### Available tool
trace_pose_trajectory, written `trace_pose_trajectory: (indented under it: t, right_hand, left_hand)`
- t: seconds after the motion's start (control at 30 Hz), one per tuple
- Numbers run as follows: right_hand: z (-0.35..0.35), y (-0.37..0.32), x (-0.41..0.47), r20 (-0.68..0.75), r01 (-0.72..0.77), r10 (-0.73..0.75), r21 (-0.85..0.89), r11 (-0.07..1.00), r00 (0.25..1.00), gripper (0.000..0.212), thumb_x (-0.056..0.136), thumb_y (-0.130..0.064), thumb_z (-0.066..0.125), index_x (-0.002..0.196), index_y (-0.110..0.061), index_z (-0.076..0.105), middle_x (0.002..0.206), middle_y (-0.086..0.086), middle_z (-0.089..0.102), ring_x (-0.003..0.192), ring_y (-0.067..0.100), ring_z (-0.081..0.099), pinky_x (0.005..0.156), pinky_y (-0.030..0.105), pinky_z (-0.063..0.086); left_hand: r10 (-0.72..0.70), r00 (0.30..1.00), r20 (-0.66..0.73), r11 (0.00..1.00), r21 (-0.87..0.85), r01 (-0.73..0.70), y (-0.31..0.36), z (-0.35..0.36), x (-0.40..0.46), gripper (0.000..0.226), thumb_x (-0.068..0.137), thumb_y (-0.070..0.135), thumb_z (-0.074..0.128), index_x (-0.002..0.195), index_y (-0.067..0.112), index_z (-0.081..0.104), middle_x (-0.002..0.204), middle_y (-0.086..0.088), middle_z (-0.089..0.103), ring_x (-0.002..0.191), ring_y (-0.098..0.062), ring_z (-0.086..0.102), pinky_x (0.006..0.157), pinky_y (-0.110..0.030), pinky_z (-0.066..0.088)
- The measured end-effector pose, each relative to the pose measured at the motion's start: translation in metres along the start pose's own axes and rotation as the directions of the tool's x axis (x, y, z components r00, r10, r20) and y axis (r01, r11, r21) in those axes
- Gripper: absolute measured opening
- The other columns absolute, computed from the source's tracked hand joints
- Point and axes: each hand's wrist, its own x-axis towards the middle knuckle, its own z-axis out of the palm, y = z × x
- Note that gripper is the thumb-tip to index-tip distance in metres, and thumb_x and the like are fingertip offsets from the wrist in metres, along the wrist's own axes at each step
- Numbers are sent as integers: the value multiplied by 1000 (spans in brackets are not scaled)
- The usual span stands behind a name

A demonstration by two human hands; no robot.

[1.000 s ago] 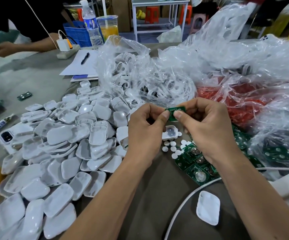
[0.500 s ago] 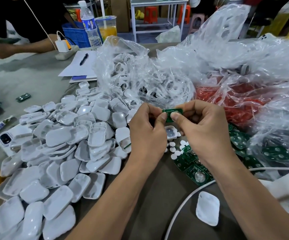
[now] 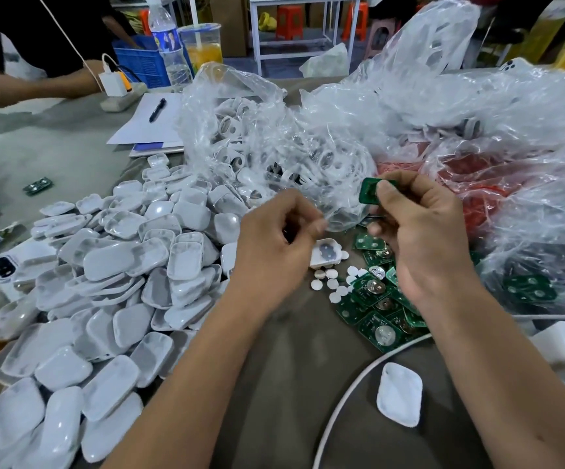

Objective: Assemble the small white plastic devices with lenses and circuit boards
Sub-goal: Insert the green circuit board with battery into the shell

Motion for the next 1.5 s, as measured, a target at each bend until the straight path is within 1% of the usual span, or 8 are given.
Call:
trace_pose_trajectory:
  t: [0.1,0.2,0.43,0.57,0.67,0.8,1.0,1.5]
  right_hand:
    - [-1,-1,3,52,-33,30,53,998,998,15,104,-2,57,94,-11,65,91,11,71,77,23,74,54,25,54]
    - [-3,0,3,115,-33,33,-8,999,993,14,100,0,63,104,-10,72,81,6,71,69,15,69,54,20,49]
    - [-3,1,1,177,11,29,-224,975,984,28,89,3,75,111,-15,72,86,5,79,74,16,75,64,25,59]
    - [-3,2,0,303,65,35,-313,948,952,42,95,4,67,118,-29,78,94,8,77,73,6,70,59,16,52]
    - [-3,5,0,281,69,40,-366,928,959,40,96,2,69,121,-28,74,92,6,78,77,25,77,56,22,54]
    - [-5,7,2,179,9,57,-352,936,982,24,94,4,70,105,-17,73,88,12,77,75,31,77,54,27,55]
    - [-3,10,2,142,-15,69,-351,936,987,23,91,4,74,100,-17,78,78,4,73,63,10,71,50,15,51]
    - [-2,14,1,114,12,42,-436,900,993,11,84,-8,86,79,-17,80,67,7,76,57,15,69,49,20,50]
  left_hand:
    - [12,950,311,994,100,-45,0,-1,-5,22,79,4,83,74,21,72,69,10,65,60,-1,53,59,-15,41]
    - [63,918,392,982,141,-128,0,4,-8,17,75,7,87,74,20,77,78,9,67,70,-9,59,62,-15,40]
    - [-40,996,83,997,74,33,-3,0,-4,11,86,19,79,78,23,74,78,10,72,72,-6,65,68,-23,51]
    - [-132,990,-41,988,-88,128,-5,-3,1,4,91,18,74,88,21,74,81,5,74,75,-18,71,74,-46,62]
    - [-106,990,-97,994,13,108,-8,-4,2,7,89,18,75,91,24,73,81,9,73,75,-9,69,70,-34,59]
    - [-31,999,14,924,383,23,-14,-12,2,19,80,38,77,96,30,70,85,18,68,85,6,60,76,-23,51]
    - [-85,964,252,830,553,-71,-10,-10,0,52,68,60,81,109,29,70,99,10,69,96,-17,62,84,-40,52]
    - [-16,997,71,937,349,-10,-15,2,-2,29,69,35,88,96,30,78,86,11,67,73,2,58,68,-17,45]
